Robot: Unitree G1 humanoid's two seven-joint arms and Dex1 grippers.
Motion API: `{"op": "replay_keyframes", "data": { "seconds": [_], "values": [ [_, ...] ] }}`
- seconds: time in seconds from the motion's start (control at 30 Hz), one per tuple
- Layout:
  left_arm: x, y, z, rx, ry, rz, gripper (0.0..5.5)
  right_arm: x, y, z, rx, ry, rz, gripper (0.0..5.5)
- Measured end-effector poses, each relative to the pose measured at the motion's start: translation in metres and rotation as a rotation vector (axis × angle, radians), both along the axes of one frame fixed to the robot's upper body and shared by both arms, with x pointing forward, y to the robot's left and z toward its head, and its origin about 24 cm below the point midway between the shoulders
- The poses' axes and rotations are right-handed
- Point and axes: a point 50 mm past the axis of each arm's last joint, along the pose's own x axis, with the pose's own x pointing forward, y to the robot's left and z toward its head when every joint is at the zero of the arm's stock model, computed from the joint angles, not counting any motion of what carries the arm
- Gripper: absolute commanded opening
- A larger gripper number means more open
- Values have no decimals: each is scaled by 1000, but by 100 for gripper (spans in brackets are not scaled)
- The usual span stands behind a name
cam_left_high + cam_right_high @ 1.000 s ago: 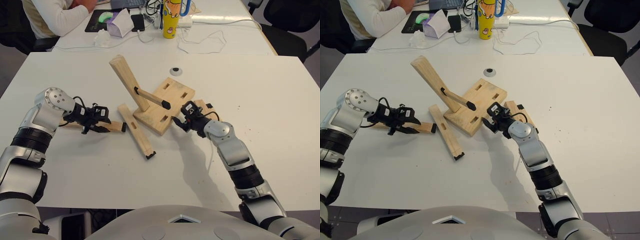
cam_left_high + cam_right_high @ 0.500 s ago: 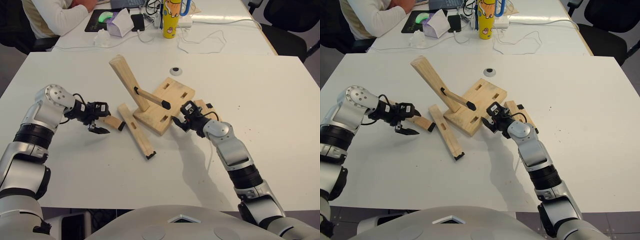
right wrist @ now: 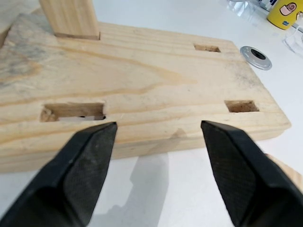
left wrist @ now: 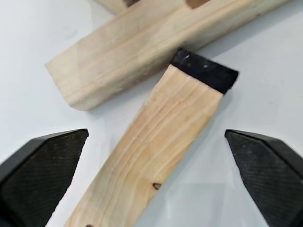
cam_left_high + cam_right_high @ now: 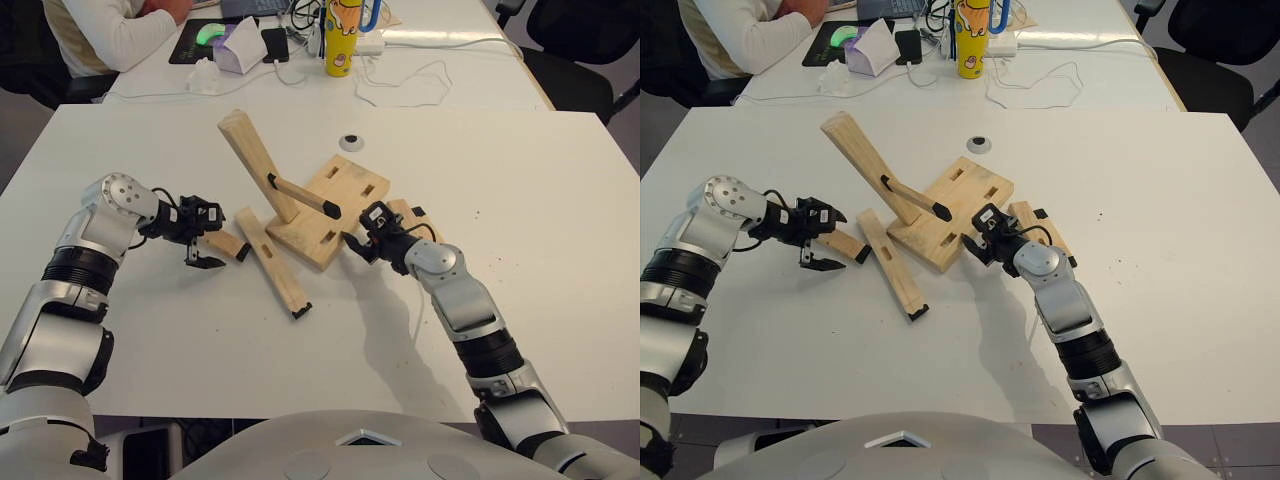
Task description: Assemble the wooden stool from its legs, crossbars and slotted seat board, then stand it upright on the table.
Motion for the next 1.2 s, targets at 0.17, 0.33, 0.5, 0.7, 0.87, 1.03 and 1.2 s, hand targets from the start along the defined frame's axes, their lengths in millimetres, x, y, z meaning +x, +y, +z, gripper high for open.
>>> {"op": "replay_keyframes", "data": {
  "seconds": [0.17, 0.33, 0.5, 0.7, 0.87, 1.03, 1.2],
  "values": [
    [3, 2, 1, 8, -17, 0, 489, 0, 0, 0, 1, 0, 0, 330],
    [-1, 1, 0, 10, 59, -18, 412, -1, 0, 0, 1, 0, -1, 330],
    [-3, 1, -2, 13, 94, -22, 331, -1, 1, 0, 3, 1, -4, 330],
    [-8, -1, -3, 17, 105, -41, 246, -1, 1, 0, 7, 5, -10, 330],
    [-13, -4, -3, 11, 111, -60, 217, 0, 0, -1, 27, 19, -17, 330],
    [-15, -6, -4, -5, 114, -53, 217, 0, 0, -1, 43, 29, -26, 330],
    [-13, -2, 4, -59, 75, 0, 217, 1, -4, 0, 55, 34, -46, 330]
  ]
}}
